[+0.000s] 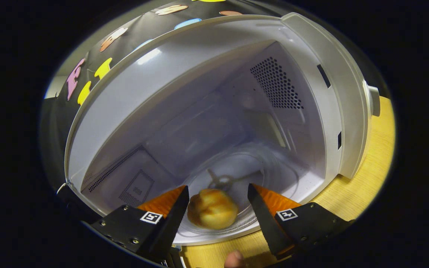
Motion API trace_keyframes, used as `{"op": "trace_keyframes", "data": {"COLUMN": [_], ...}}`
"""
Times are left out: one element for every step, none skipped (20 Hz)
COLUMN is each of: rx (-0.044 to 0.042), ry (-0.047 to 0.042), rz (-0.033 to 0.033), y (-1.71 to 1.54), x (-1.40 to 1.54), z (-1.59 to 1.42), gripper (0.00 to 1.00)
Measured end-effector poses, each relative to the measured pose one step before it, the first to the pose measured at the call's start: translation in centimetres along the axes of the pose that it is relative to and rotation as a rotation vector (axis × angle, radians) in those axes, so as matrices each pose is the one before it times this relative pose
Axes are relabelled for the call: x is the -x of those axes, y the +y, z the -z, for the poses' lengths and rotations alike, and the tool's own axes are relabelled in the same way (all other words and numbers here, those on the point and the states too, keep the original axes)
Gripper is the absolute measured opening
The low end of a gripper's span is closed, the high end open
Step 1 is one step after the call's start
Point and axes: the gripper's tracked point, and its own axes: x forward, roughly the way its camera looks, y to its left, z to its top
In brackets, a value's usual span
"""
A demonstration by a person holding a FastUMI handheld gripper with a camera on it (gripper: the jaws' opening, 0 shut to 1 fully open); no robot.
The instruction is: Open the microwave, put the food inside, and close the microwave door.
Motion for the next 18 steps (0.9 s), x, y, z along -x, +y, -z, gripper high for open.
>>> {"op": "trace_keyframes", "data": {"rx": [0.00822,0.00775,0.01323,0.01779,0.0136,0.01238,0.01684,0.02061,0.02087,0.01927,0.0189,0.02006,0.02332,0.02625,0.02896,0.0356,0.04518,0.05244], "ry": [0.00416,0.00512,0.00409,0.00053,0.00311,0.00053,-0.00248,-0.00431,-0.00763,-0.00671,-0.00335,-0.00437,-0.0083,-0.0075,-0.01162,-0.01083,-0.011,-0.01084], "rz": [-0.00324,-0.00953,-0.01027,-0.00347,-0.01844,-0.03852,-0.0444,-0.03911,-0.03045,-0.02974,-0.03541,-0.03824,-0.03728,-0.03388,-0.03503,-0.02473,-0.0185,-0.02548], "y": [0.015,0.114,0.146,0.064,0.271,0.794,0.796,0.721,0.547,0.653,0.923,1.104,1.061,1.191,1.235,1.187,1.056,1.195], "x": [0.222,0.389,0.469,0.621,0.803,1.109,1.281,1.326,1.392,1.471,1.452,1.526,1.599,1.661,1.654,1.69,1.757,1.69], "z": [0.056,-0.056,-0.079,-0.318,-0.265,-0.39,-0.445,-0.405,-0.416,-0.56,-0.415,-0.526,-0.582,-0.636,-0.505,-0.653,-0.342,-0.337], "gripper": [0.96,0.96,0.96,0.96,0.96,0.96,0.96,0.96,0.96,0.96,0.96,0.96,0.96,0.96,0.96,0.96,0.96,0.96]}}
